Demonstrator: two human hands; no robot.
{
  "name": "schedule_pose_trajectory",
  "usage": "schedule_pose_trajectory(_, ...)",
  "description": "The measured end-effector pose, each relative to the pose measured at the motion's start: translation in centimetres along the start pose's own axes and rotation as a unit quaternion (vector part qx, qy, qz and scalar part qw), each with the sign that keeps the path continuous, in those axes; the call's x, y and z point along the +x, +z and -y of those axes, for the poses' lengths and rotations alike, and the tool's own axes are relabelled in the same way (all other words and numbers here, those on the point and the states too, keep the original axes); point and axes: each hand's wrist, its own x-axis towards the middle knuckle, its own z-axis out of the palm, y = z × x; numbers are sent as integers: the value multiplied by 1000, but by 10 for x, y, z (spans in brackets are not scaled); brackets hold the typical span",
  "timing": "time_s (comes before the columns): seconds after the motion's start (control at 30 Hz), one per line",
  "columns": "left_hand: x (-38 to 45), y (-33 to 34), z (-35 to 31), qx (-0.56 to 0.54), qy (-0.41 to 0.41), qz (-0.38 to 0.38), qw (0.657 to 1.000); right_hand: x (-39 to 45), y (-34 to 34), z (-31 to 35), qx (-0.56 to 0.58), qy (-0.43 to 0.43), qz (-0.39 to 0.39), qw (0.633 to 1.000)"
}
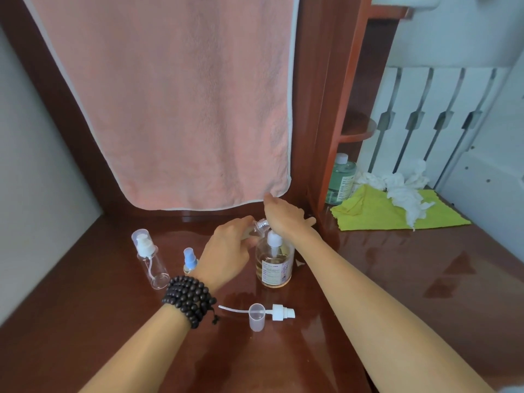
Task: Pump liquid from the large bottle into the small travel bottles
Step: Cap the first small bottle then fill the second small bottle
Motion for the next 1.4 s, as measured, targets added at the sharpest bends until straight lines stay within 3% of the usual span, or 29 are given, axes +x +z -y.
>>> schedule_pose_trajectory(0.23, -3, 10, 3, 23, -15, 10, 1000, 3, 14, -7, 4, 29, 8, 1000)
schedule_pose_trajectory(1.03, 2, -2, -1, -9, 0, 3, 1000, 5, 1, -3, 17, -11, -16, 1000)
schedule_pose_trajectory(1.4, -3, 7, 2, 9, -12, 14, 1000, 6, 13, -7, 16, 16, -5, 1000)
